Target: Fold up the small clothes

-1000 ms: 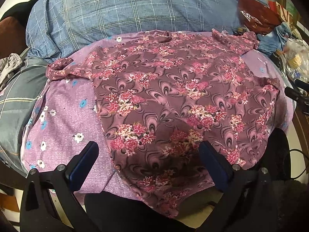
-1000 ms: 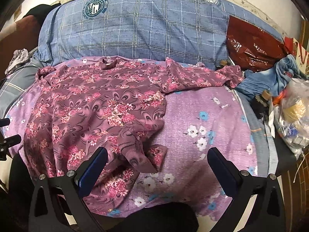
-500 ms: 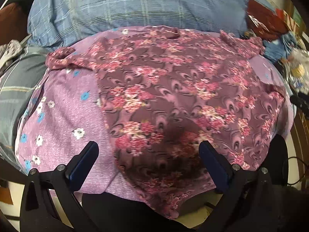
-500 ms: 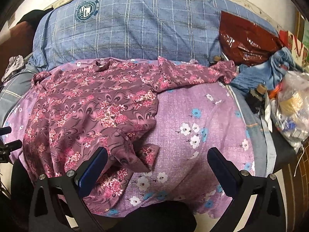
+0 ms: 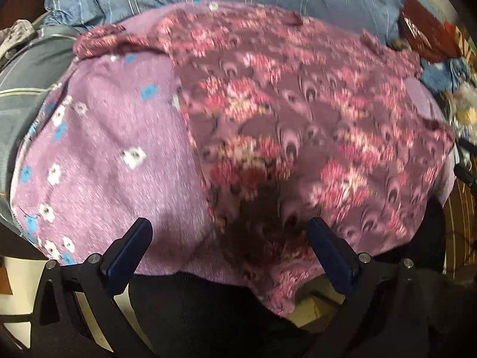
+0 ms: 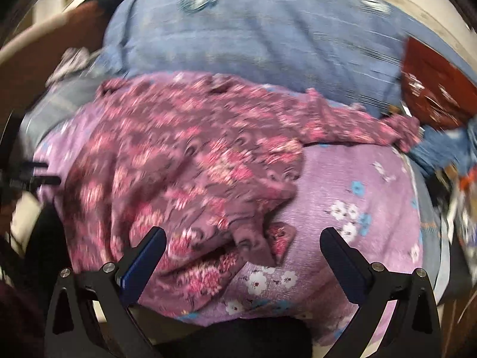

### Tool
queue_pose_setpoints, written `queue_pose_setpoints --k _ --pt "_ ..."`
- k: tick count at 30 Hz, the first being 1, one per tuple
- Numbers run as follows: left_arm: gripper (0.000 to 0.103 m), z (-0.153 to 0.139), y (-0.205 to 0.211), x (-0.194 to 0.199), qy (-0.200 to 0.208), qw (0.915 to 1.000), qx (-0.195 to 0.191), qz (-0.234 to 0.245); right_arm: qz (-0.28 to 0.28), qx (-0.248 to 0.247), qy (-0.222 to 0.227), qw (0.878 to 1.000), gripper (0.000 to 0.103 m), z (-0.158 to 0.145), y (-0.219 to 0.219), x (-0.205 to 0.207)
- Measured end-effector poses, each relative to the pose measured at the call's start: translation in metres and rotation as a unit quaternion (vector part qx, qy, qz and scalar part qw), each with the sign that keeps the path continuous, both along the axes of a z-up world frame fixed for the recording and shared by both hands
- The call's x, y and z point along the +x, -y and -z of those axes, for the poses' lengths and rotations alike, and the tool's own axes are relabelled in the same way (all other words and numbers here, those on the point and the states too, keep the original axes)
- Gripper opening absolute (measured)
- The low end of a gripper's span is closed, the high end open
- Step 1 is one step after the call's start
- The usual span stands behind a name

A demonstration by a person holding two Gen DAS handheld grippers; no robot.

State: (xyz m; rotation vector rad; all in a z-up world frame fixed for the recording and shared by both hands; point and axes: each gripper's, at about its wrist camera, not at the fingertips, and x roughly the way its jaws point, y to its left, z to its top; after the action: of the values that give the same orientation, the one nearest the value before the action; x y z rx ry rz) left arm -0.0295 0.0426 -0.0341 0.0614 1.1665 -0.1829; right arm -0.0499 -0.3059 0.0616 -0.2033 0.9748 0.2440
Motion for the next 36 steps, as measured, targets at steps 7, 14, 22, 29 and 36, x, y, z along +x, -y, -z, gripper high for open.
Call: queue_pose_setpoints --k 7,14,22,29,36 --pt "0.103 0.031 0.008 0.006 -0.077 0.9957 -0.051 0.006 -0.072 -0.063 -0.019 0.995 0.102 0.040 -0.009 0.017" --pt "0.103 0.024 -0.002 0.004 -0.068 0.9964 -0.050 -0.002 -0.096 0.055 -0.098 0.989 0.004 0.052 0.007 0.022" --pt "0.074 0.035 0.005 0.006 -0.038 0.9961 -0.076 -0.025 -0.037 0.215 -0.049 0.975 0.004 0.009 0.049 -0.002" --pt "0.004 -0.031 -0.019 -0.002 -0.005 0.9865 -0.163 -0.016 -0.030 0.327 -0.004 0.945 0.003 -0.036 0.058 -0.014" --pt "0.007 -0.010 -0.040 0.013 -0.055 0.9887 -0.121 -0.068 0.117 0.297 -0.045 0.946 0.004 -0.006 0.106 -0.015"
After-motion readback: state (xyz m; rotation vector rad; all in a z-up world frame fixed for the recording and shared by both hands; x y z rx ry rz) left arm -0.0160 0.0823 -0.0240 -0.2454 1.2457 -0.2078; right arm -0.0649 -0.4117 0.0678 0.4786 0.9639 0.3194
